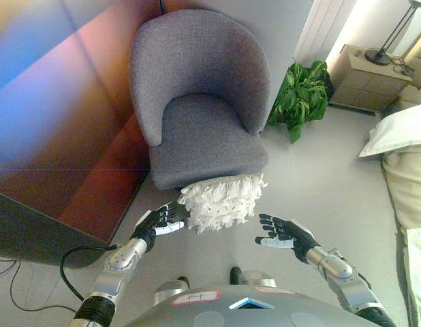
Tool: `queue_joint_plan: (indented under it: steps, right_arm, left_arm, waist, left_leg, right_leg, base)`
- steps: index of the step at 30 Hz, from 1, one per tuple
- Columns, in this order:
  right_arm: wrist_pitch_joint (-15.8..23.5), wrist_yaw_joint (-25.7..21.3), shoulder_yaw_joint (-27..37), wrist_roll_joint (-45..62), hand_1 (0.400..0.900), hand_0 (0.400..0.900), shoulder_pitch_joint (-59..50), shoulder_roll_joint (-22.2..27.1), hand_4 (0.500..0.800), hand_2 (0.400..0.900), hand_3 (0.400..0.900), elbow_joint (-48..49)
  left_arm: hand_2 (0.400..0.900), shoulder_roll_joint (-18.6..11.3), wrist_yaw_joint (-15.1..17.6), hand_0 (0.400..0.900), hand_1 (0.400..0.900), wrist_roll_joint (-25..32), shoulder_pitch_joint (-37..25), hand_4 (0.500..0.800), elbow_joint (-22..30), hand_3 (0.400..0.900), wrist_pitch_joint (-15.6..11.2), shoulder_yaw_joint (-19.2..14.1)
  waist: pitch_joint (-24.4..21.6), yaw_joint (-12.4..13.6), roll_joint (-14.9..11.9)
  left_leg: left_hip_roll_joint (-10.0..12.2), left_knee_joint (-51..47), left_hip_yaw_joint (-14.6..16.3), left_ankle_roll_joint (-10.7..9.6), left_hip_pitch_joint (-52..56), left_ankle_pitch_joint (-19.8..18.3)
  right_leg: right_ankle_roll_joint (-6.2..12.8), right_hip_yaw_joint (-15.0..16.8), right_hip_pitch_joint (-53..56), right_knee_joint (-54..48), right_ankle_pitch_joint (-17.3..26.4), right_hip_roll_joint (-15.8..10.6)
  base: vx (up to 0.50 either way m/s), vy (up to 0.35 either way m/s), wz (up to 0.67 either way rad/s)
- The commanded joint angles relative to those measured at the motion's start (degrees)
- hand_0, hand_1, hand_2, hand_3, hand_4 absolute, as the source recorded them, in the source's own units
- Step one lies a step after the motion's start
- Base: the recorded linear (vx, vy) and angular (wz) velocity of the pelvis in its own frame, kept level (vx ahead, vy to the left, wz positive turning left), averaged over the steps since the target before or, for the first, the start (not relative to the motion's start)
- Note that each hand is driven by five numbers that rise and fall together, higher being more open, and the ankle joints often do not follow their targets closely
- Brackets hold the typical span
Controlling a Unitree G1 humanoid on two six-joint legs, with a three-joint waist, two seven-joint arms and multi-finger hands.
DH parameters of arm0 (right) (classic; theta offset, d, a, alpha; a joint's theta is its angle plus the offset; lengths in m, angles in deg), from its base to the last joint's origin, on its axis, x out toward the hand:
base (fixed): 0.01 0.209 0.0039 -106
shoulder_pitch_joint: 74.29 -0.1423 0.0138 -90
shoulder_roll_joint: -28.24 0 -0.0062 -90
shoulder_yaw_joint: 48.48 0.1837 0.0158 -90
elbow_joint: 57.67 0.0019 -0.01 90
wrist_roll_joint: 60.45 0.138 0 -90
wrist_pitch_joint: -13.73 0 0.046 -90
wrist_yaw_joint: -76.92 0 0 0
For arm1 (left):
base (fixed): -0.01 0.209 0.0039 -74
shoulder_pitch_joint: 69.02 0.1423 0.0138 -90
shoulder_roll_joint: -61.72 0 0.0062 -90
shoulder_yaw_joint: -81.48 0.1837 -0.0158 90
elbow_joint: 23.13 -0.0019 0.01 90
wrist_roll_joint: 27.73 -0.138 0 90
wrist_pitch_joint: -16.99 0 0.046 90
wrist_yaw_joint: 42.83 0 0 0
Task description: Pick up the pillow and put it on the sofa.
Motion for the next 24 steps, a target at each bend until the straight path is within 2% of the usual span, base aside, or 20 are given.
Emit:
queue_joint_plan:
  steps: [1,24]
  right_arm:
    - [4.38,-0.94,3.17,0.66,0.9,0.9,-2.98,0.55,0.8,0.9,0.9,1.9]
    - [5.01,0.03,2.38,1.79,0.9,0.9,-2.84,0.62,0.8,0.9,0.9,3.34]
  left_arm:
    - [0.9,-1.44,0.75,0.9,0.9,-1.41,-2.15,0.8,3.92,0.9,-5.09,-3.14]
    - [0.9,-1.28,-0.03,0.9,0.9,0.71,-3.14,0.8,3.43,0.9,-5.35,-1.06]
  waist:
    - [-1.97,-0.01,-0.47]
    - [-1.39,-0.55,-0.45]
  left_leg:
    - [0.3,0.05,1.48,-0.54,-3.95,-1.02]
    - [1.6,0.34,1.23,-1.34,-4.1,-0.53]
  right_leg:
    - [3.14,-2.58,-1.94,0.75,0.49,-0.89]
    - [2.28,-2.25,-2.14,0.88,-0.11,0.53]
  base:
    - [0.0,0.0,0.0]
    - [0.0,-0.017,0.0]
